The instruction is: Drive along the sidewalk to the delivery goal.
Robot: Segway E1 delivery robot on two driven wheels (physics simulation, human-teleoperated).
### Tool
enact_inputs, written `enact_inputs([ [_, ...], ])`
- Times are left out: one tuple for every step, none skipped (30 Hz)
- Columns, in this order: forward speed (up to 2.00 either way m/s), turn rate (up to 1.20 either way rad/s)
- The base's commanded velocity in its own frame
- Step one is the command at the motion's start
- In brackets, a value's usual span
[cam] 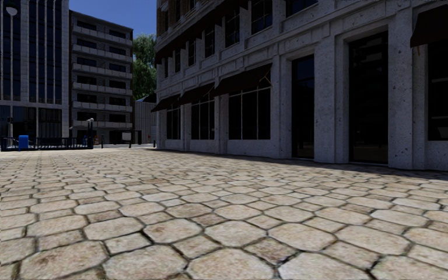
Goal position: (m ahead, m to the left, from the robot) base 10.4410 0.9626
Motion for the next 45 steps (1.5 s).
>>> enact_inputs([
  [2.00, 0.00],
  [2.00, 0.00],
  [2.00, 0.00],
  [2.00, 0.00],
  [2.00, 0.00],
  [2.00, 0.00],
  [2.00, 0.00],
  [2.00, 0.00],
  [2.00, 0.00],
  [2.00, 0.00],
  [2.00, 0.00],
  [2.00, 0.00],
  [2.00, 0.00],
  [2.00, 0.00],
  [2.00, 0.00],
  [2.00, 0.00],
  [2.00, 0.00],
  [2.00, 0.00],
  [2.00, 0.00],
  [2.00, 0.00],
  [2.00, 0.00],
  [2.00, 0.00],
  [2.00, 0.00],
  [2.00, 0.00],
  [2.00, 0.00],
  [2.00, 0.00],
  [2.00, 0.00],
  [2.00, 0.00],
  [2.00, 0.00],
  [2.00, 0.00],
  [2.00, 0.00],
  [2.00, 0.00],
  [2.00, 0.00],
  [2.00, 0.00],
  [2.00, 0.00],
  [2.00, 0.00],
  [2.00, 0.00],
  [2.00, 0.00],
  [2.00, 0.00],
  [2.00, 0.00],
  [2.00, 0.00],
  [2.00, 0.00],
  [2.00, 0.00],
  [2.00, 0.00],
  [2.00, 0.00],
])
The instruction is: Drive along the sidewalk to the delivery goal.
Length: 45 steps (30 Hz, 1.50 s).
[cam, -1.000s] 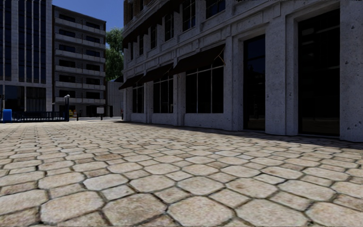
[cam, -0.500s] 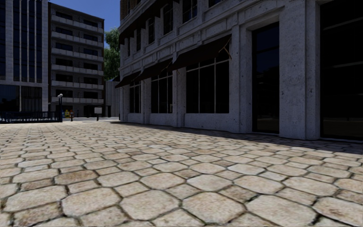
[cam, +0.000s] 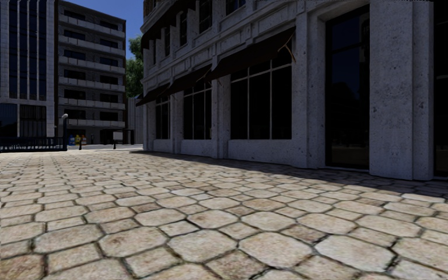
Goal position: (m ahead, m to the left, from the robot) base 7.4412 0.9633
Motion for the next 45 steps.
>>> enact_inputs([
  [2.00, 0.00],
  [2.00, 0.00],
  [2.00, 0.00],
  [2.00, 0.00],
  [2.00, 0.00],
  [2.00, 0.00],
  [2.00, 0.00],
  [2.00, 0.00],
  [2.00, 0.00],
  [2.00, 0.00],
  [2.00, 0.00],
  [2.00, 0.00],
  [2.00, 0.00],
  [2.00, 0.00],
  [2.00, 0.00],
  [2.00, 0.00],
  [2.00, 0.00],
  [2.00, 0.00],
  [2.00, 0.00],
  [2.00, 0.00],
  [2.00, 0.00],
  [2.00, 0.00],
  [2.00, 0.00],
  [2.00, 0.00],
  [2.00, 0.00],
  [2.00, 0.00],
  [2.00, 0.00],
  [2.00, 0.00],
  [2.00, 0.00],
  [2.00, 0.00],
  [2.00, 0.00],
  [2.00, 0.00],
  [2.00, 0.00],
  [2.00, 0.00],
  [2.00, 0.00],
  [2.00, 0.00],
  [2.00, 0.00],
  [2.00, 0.02],
  [2.00, 0.02],
  [2.00, 0.09],
  [2.00, 0.16],
  [2.00, 0.19],
  [2.00, 0.26],
  [2.00, 0.26],
  [2.00, 0.31],
])
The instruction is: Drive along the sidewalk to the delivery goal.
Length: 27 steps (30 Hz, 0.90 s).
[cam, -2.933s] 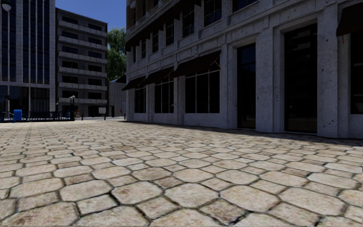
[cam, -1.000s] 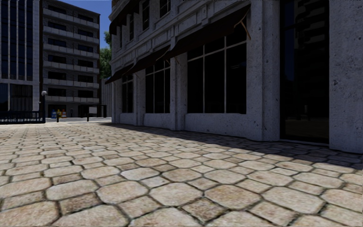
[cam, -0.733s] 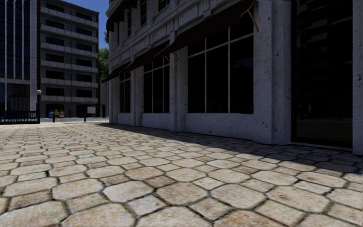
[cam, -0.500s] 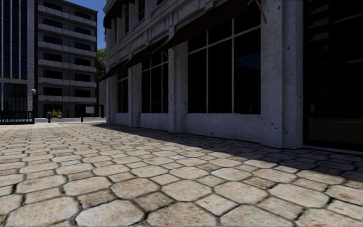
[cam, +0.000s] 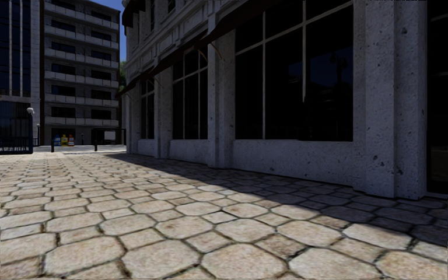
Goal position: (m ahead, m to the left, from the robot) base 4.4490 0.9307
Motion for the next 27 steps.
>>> enact_inputs([
  [2.00, 0.32],
  [2.00, 0.33],
  [2.00, 0.35],
  [2.00, 0.35],
  [2.00, 0.35],
  [2.00, 0.35],
  [2.00, 0.36],
  [2.00, 0.37],
  [2.00, 0.37],
  [2.00, 0.37],
  [2.00, 0.37],
  [2.00, 0.38],
  [2.00, 0.38],
  [2.00, 0.38],
  [2.00, 0.38],
  [2.00, 0.38],
  [2.00, 0.38],
  [2.00, 0.38],
  [2.00, 0.38],
  [2.00, 0.38],
  [2.00, 0.38],
  [2.00, 0.38],
  [2.00, 0.38],
  [2.00, 0.37],
  [2.00, 0.28],
  [2.00, 0.23],
  [2.00, 0.23],
])
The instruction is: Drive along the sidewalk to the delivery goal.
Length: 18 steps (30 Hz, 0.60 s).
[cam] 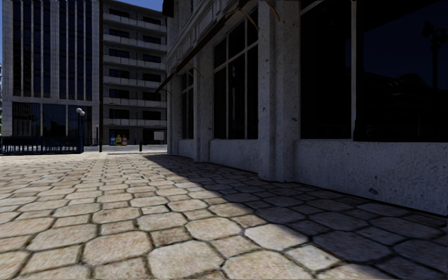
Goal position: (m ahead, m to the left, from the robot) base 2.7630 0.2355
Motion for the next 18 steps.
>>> enact_inputs([
  [2.00, 0.21],
  [2.00, 0.21],
  [2.00, 0.21],
  [2.00, 0.21],
  [2.00, 0.21],
  [2.00, 0.21],
  [2.00, 0.21],
  [2.00, 0.21],
  [2.00, 0.21],
  [2.00, 0.21],
  [2.00, 0.20],
  [2.00, 0.17],
  [2.00, 0.14],
  [2.00, 0.26],
  [2.00, 0.26],
  [2.00, 0.34],
  [2.00, 0.36],
  [2.00, 0.36],
])
